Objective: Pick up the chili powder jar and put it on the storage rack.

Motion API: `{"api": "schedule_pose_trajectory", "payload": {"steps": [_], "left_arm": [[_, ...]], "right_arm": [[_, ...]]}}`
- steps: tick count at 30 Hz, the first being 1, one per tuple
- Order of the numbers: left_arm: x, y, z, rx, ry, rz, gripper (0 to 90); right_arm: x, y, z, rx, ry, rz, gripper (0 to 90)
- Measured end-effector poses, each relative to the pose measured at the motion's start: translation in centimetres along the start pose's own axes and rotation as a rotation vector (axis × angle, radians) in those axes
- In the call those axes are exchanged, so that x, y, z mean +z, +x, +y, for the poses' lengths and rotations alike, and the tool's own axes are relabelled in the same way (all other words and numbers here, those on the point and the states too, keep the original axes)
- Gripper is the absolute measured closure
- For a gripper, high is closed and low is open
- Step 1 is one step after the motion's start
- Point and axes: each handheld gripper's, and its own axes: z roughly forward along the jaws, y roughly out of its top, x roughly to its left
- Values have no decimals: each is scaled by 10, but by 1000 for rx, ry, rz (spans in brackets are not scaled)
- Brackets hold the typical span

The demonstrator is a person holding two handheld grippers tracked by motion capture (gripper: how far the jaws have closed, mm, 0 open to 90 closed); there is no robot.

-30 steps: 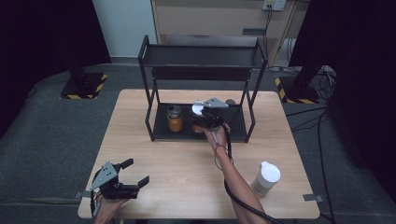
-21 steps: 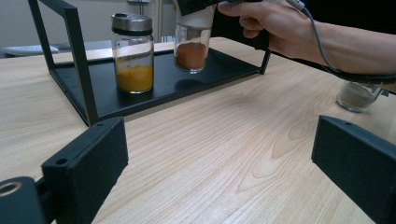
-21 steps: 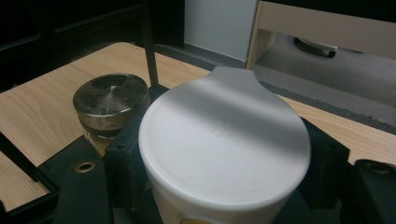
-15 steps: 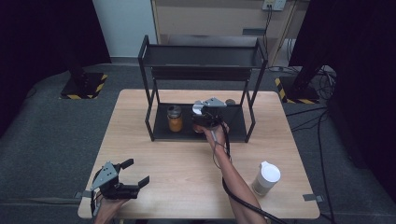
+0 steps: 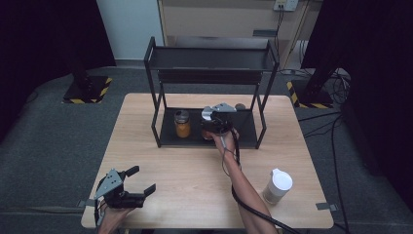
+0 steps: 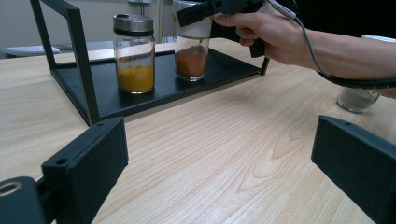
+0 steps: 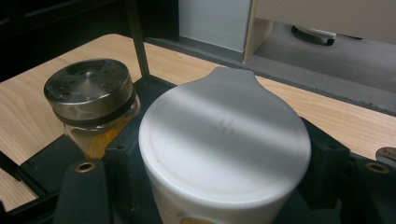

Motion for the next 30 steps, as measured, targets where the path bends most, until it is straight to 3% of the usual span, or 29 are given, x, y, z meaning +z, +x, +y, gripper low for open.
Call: {"api": "schedule_pose_trajectory", "payload": {"steps": [11, 19, 30], "left_arm": [[0, 0, 0, 2, 1, -1, 27], [0, -1, 0, 4, 1, -2, 27], [0, -1, 0, 6, 2, 0, 27]], "right_arm": [[0, -3, -1, 17, -1, 4, 303], [-2, -8, -3, 62, -14, 9, 147], [-24, -4, 11, 48, -30, 5, 120]]}}
